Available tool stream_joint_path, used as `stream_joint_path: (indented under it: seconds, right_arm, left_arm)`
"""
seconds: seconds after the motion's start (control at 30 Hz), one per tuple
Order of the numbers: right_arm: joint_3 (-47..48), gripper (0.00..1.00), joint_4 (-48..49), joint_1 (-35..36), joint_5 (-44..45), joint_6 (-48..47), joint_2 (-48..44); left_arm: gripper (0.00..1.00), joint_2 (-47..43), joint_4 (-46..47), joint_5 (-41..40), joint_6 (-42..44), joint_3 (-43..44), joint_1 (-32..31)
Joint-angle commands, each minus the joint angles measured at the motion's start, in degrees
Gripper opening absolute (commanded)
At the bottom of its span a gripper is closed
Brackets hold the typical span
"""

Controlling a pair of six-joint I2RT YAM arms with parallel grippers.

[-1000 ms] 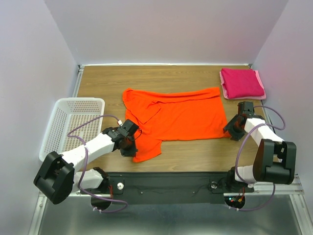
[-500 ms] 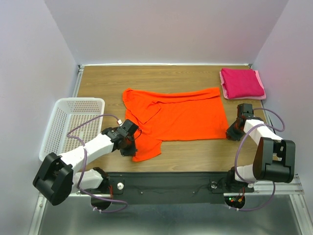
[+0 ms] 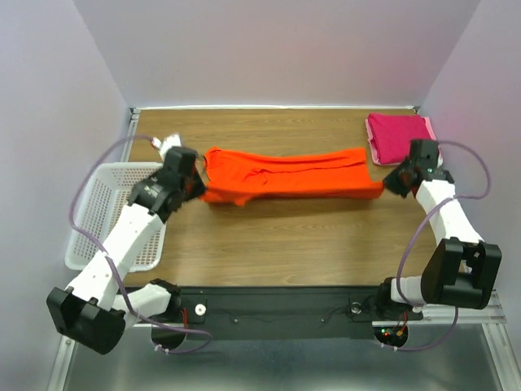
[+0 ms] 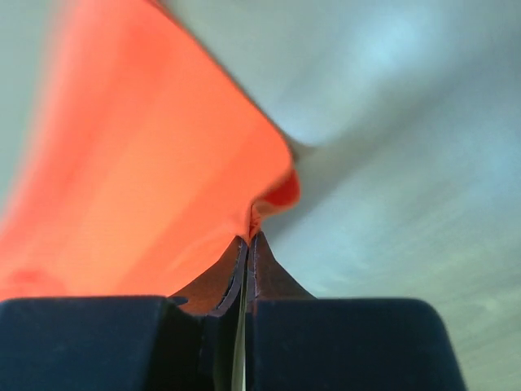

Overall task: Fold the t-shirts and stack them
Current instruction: Flatten the tshirt out

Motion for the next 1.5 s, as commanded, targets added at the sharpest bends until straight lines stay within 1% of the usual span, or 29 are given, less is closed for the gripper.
stream_joint_path:
  seconds: [0.0,0.03,0.07,0.1,0.13,0.17,0.2,0.23,0.3,0.33,0.43,0.47,0.5,0.53,0.6,0.7,0.77,0.87,1.03,1.17,1.33,1.47]
  right_arm:
    - [14.6,0.01,1.6,-0.1,-0.6,-1.4,-2.2]
    - [17.9,0.01,1.6,-0.1,-1.0,-2.4,-1.8]
    - [20.8,0.01,1.5,-0.1,-1.3,-2.9,-0.7]
    - [27.4,0.00,1.5,-0.1,-1.8,-4.3,0.0]
    - [30.4,0.01,1.4,-0.1,-2.9,-5.0,0.6]
    - [36.8,0.01,1.5,-0.1,-3.0,-5.6,1.7]
    - [39.6,0.01,1.5,-0.2,-3.1,-6.2,2.2]
    - [42.4,0.01,1.5,-0.1,-4.9,-7.0,2.6]
    - [50.3,0.01,1.6,-0.1,-5.6,-8.4,3.9]
    - [52.9,0.01,1.6,-0.1,-5.7,-8.8,4.3]
    - [59.1,0.01,1.6,-0.1,-5.6,-10.3,4.9]
    - [59.8,0.00,1.8,-0.1,-5.4,-10.5,4.9]
    - [60.3,0.01,1.9,-0.1,-5.4,-10.9,4.8]
    - [60.3,0.01,2.0,-0.2,-5.5,-11.2,4.5]
    - [59.6,0.01,2.0,-0.1,-5.1,-11.3,3.8]
    - [58.3,0.01,2.3,-0.1,-5.4,-11.0,2.6]
    - [58.7,0.01,2.5,-0.1,-5.7,-11.0,2.0]
    - [59.2,0.01,2.4,-0.1,-5.2,-11.6,1.6]
    - [57.8,0.01,2.5,-0.1,-4.6,-13.1,-2.1]
    - [57.3,0.01,2.5,-0.1,-3.7,-14.1,-4.2]
    - [58.9,0.01,2.8,-0.1,-7.4,-12.6,-2.1]
    - [63.0,0.01,3.2,-0.2,-13.7,-11.6,3.7]
  left_arm:
    - [0.00,3.9,5.6,-7.0,10.8,16.6,4.9]
    - [0.00,6.8,6.2,-8.2,13.8,24.1,5.8]
    - [0.00,8.3,6.9,-8.6,15.0,27.9,6.1]
    - [0.00,9.6,8.2,-9.0,16.2,31.7,6.6]
    - [0.00,12.1,9.0,-9.1,17.5,38.8,7.4]
    - [0.00,13.3,9.8,-9.3,19.2,42.3,7.8]
    - [0.00,14.3,11.2,-9.7,20.0,45.7,8.1]
    - [0.00,16.0,12.0,-10.7,20.6,51.7,8.5]
    - [0.00,17.2,14.8,-11.2,22.3,58.2,8.6]
    - [0.00,17.4,15.9,-11.1,22.6,59.7,8.6]
    - [0.00,16.6,20.9,-11.2,24.8,61.0,8.6]
    - [0.00,15.2,22.4,-11.5,25.4,59.4,8.6]
    - [0.00,14.3,25.8,-11.8,26.0,58.0,8.6]
    - [0.00,12.3,27.7,-11.8,27.4,54.4,8.6]
    - [0.00,10.7,31.0,-11.7,29.2,51.1,8.6]
    - [0.00,10.6,28.6,-11.1,29.3,52.5,8.6]
    - [0.00,9.5,29.4,-9.5,30.0,52.4,8.6]
    - [0.00,9.3,29.7,-10.0,31.4,53.5,8.6]
    - [0.00,6.6,29.3,-7.8,31.3,55.0,8.6]
    - [0.00,5.3,29.7,-7.9,32.3,57.0,8.6]
    - [0.00,6.3,29.1,-5.8,32.2,57.6,8.6]
    - [0.00,9.5,29.7,-6.3,33.8,56.8,8.6]
